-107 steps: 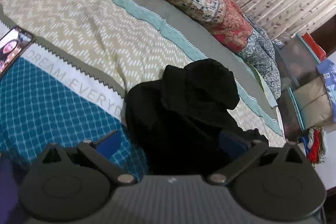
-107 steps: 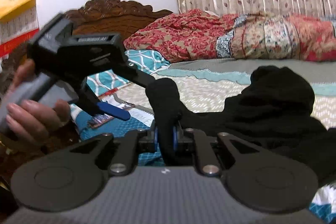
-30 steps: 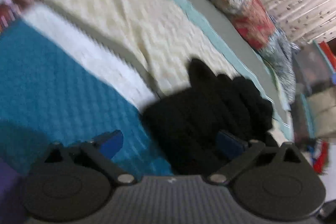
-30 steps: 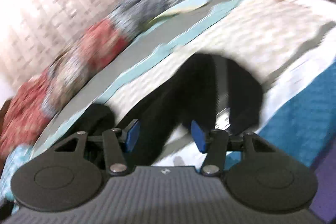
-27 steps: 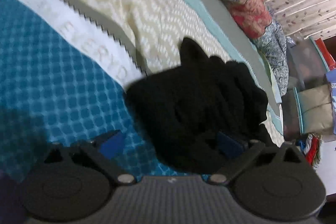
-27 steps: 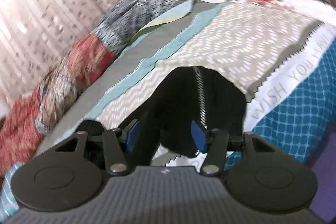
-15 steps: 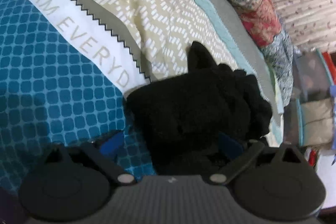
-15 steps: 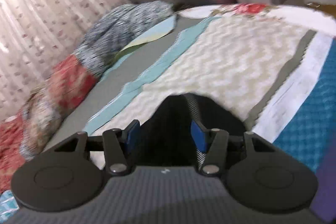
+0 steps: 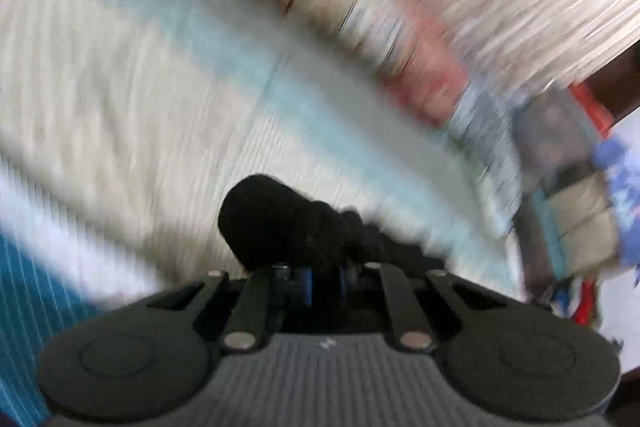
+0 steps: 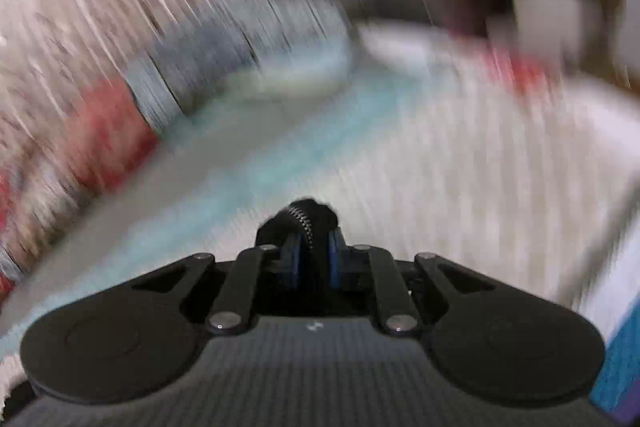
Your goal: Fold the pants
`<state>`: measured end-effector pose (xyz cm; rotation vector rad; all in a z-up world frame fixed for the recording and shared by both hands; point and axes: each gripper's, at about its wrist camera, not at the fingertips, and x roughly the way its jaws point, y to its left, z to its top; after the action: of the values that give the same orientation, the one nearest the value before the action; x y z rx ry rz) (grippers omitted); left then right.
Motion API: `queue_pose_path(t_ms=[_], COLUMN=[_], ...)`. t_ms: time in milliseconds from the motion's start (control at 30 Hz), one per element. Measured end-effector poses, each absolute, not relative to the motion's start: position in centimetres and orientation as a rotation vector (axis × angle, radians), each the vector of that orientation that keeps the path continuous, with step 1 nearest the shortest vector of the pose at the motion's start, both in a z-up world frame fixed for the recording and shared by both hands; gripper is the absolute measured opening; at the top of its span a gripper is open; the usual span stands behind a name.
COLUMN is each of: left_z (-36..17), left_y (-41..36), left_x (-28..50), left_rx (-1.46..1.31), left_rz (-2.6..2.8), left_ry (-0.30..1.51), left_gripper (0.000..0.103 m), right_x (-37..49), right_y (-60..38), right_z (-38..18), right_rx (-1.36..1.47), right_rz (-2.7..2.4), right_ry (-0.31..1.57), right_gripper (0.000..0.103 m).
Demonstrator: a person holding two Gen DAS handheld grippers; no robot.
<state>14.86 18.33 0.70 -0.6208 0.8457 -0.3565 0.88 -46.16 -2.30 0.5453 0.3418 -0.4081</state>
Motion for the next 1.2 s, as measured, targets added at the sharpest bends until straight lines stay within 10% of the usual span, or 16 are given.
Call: queue_pose_path(t_ms=[233,567,967,1000,1100,1200], left_z=[8.5,-13.7,-12.3,-12.8,-13.0,-12.7], left_y=[23.5,24.8,24.6,24.6,24.9,25.2], left_x=[10.0,5.4,6.4,6.3,6.2,5.8], left_rx=[-0.638,-0.717,-0.735,-0.745,-0.764,-0.761], left_rz=[-0.300,-0.083,-0.079,-0.078,-0.078,-0.070], left_ry=[0.484,1.099,1.077,1.083,1.082,1.082], left_gripper=[0.010,0.010,0.012,0.012,0.013,0.013], right_x=[-8.8,-16.4,-16.2,-15.4,-11.0,-7.4], right_y=[-43.9,-39.0,-41.2,-41.6,-40.8,-40.2], right_z=[5.7,-14.8,-13.8,-14.1,-13.5,-10.2], right_rx=[0.339,0.391,0.608,0.634,0.493,0.318], right_rz=[-0.172,-0.159,-0.259,-0.246,-0.206,-0.244], right_ry=[-0.109,0.434,0.367,0.401,0.572,0.533], right_gripper=[0.017,0.030,0.073,0.071,0.016,0.012])
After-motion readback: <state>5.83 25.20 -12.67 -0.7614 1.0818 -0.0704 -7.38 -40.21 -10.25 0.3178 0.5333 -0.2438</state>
